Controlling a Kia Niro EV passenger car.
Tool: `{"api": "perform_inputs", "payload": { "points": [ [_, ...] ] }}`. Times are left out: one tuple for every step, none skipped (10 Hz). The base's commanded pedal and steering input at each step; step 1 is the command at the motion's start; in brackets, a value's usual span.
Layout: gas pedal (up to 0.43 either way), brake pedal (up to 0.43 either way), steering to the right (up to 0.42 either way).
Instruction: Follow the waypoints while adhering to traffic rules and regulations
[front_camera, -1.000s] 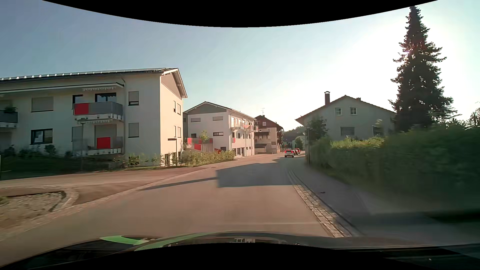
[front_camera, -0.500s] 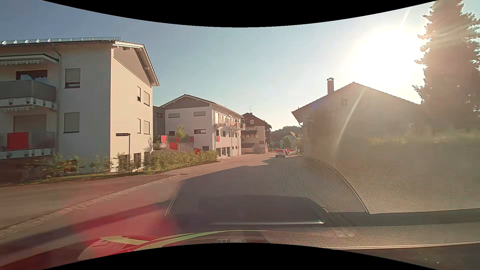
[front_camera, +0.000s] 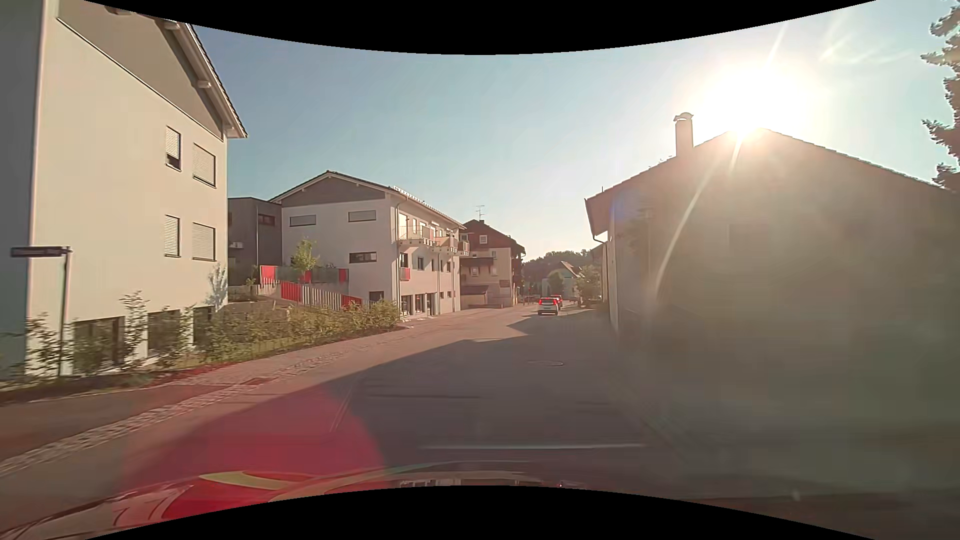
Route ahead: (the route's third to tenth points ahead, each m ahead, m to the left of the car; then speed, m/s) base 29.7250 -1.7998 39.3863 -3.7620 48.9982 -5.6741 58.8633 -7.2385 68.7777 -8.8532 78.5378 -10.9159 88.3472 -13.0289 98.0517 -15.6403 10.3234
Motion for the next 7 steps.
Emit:
{"api": "perform_inputs", "payload": {
  "points": [
    [0.000, 0.250, 0.040],
    [0.000, 0.244, 0.040],
    [0.000, 0.250, 0.041],
    [0.000, 0.250, 0.042],
    [0.000, 0.250, 0.041],
    [0.000, 0.250, 0.040],
    [0.000, 0.244, 0.039]
  ]
}}
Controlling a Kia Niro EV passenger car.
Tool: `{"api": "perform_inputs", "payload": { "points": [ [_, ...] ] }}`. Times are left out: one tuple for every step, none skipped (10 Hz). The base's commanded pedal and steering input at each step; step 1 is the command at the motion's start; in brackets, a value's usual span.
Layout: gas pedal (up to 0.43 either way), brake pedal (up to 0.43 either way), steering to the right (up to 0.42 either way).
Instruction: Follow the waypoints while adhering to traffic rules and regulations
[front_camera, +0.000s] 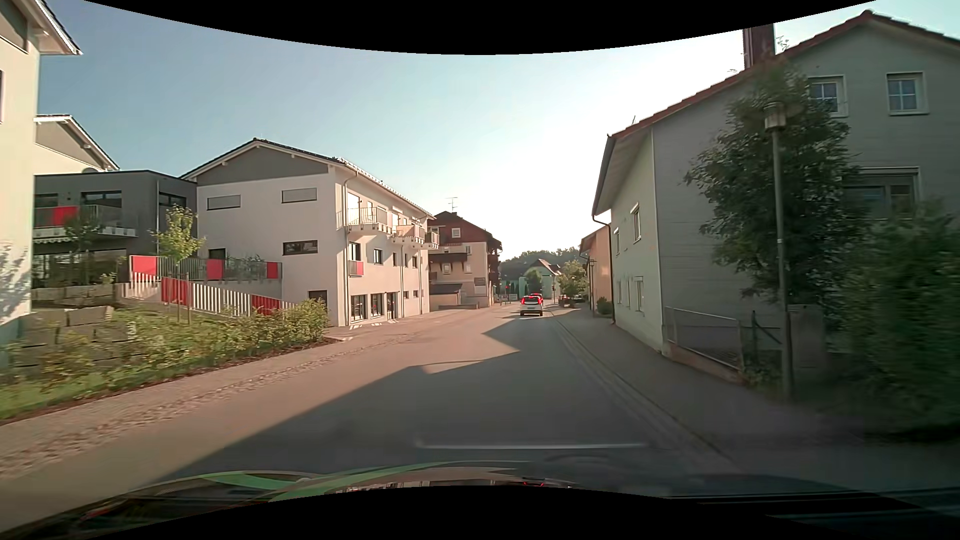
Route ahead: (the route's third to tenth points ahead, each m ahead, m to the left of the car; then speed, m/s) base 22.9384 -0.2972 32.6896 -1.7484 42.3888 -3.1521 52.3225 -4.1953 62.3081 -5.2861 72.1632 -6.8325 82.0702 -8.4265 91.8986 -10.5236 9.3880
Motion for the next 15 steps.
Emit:
{"api": "perform_inputs", "payload": {
  "points": [
    [0.000, 0.250, 0.037],
    [0.000, 0.244, 0.037],
    [0.000, 0.244, 0.036],
    [0.000, 0.250, 0.035],
    [0.000, 0.250, 0.035],
    [0.000, 0.250, 0.033],
    [0.000, 0.244, 0.032],
    [0.000, 0.244, 0.032],
    [0.000, 0.220, 0.033],
    [0.000, 0.207, 0.033],
    [0.000, 0.207, 0.032],
    [0.000, 0.207, 0.032],
    [0.000, 0.220, 0.032],
    [0.000, 0.226, 0.032],
    [0.000, 0.232, 0.031]
  ]
}}
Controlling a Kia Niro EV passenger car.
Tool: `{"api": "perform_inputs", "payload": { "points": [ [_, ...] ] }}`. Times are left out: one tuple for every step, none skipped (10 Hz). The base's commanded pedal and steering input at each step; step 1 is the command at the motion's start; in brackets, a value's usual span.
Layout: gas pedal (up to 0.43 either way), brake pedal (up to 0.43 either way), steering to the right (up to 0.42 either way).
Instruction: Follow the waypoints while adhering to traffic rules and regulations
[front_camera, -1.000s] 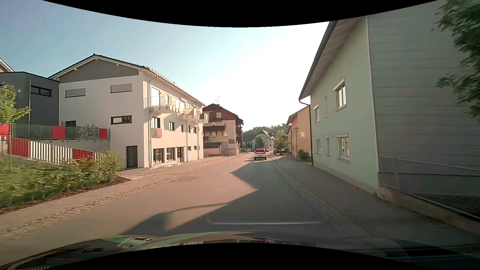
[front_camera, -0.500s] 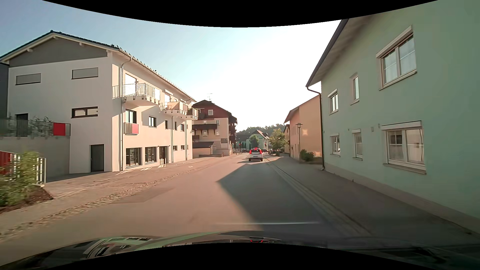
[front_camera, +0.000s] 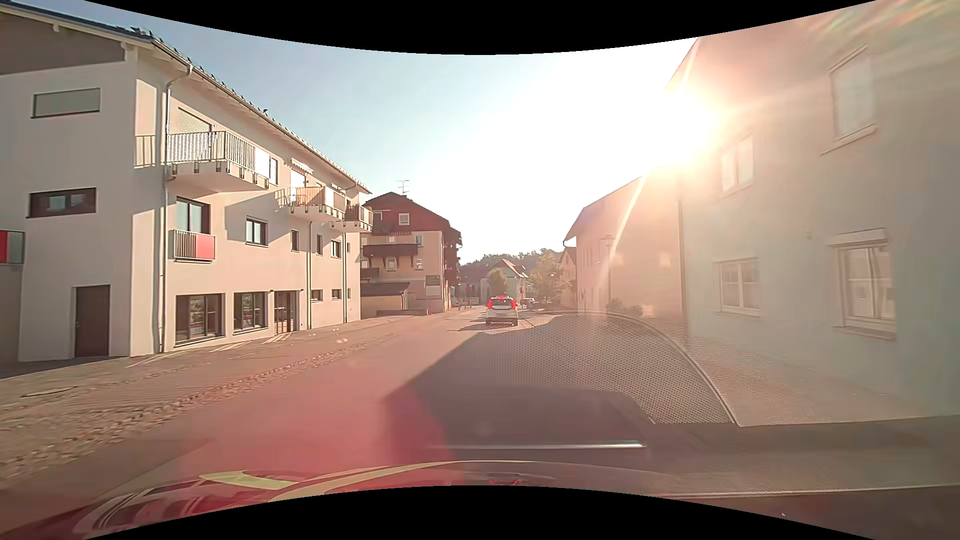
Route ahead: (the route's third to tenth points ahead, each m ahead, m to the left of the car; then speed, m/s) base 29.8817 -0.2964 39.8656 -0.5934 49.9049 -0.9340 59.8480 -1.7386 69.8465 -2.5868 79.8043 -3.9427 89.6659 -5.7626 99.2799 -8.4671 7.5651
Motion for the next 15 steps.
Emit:
{"api": "perform_inputs", "payload": {
  "points": [
    [0.000, 0.232, 0.031],
    [0.000, 0.232, 0.029],
    [0.000, 0.232, 0.028],
    [0.000, 0.232, 0.026],
    [0.000, 0.238, 0.024],
    [0.000, 0.232, 0.022],
    [0.000, 0.238, 0.019],
    [0.000, 0.238, 0.017],
    [0.000, 0.238, 0.016],
    [0.000, 0.244, 0.015],
    [0.000, 0.238, 0.012],
    [0.000, 0.238, 0.009],
    [0.000, 0.244, 0.007],
    [0.000, 0.244, 0.005],
    [0.000, 0.244, 0.004]
  ]
}}
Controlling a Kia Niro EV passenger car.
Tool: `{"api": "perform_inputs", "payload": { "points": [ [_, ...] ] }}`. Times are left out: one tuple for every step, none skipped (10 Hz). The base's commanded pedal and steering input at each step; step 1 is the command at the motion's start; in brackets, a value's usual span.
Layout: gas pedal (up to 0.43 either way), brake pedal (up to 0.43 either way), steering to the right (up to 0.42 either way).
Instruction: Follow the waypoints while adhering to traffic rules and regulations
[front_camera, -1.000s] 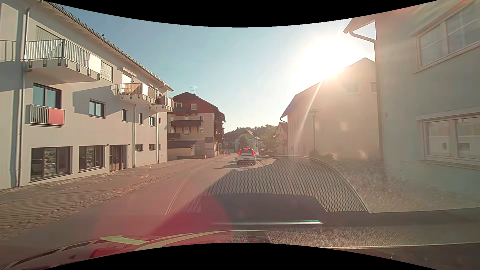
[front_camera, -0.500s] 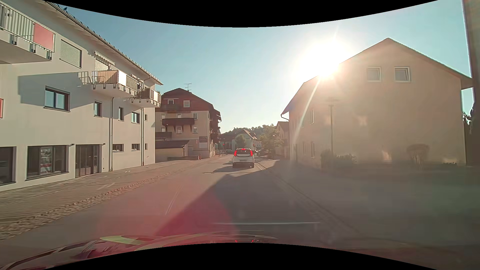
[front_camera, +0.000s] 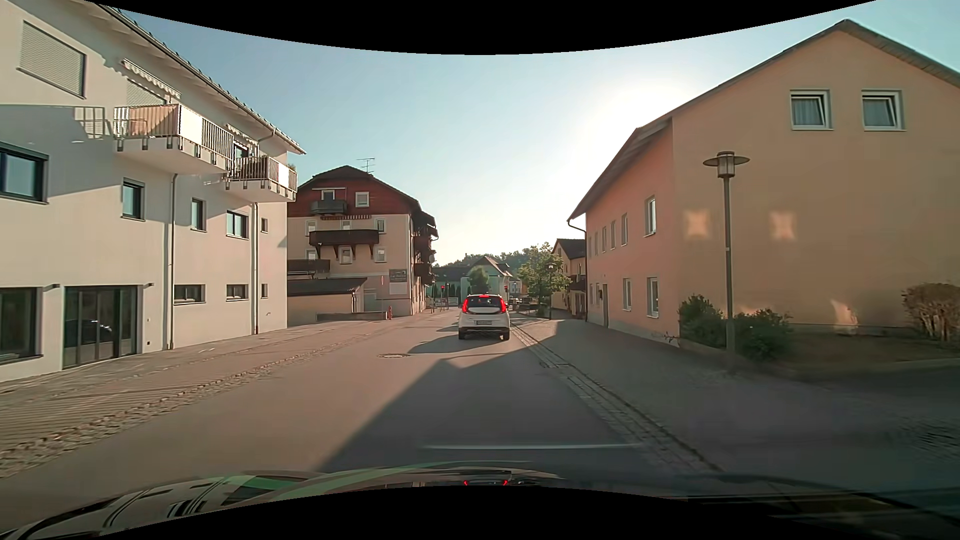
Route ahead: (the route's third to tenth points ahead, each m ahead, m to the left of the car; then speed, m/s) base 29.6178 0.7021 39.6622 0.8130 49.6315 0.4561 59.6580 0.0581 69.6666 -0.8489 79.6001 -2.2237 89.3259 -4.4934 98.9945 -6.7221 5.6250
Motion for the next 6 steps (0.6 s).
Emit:
{"api": "perform_inputs", "payload": {
  "points": [
    [0.000, 0.244, 0.003],
    [0.000, 0.244, 0.001],
    [0.000, 0.244, -0.001],
    [0.000, 0.244, -0.002],
    [0.000, 0.244, -0.002],
    [0.000, 0.244, -0.002]
  ]
}}
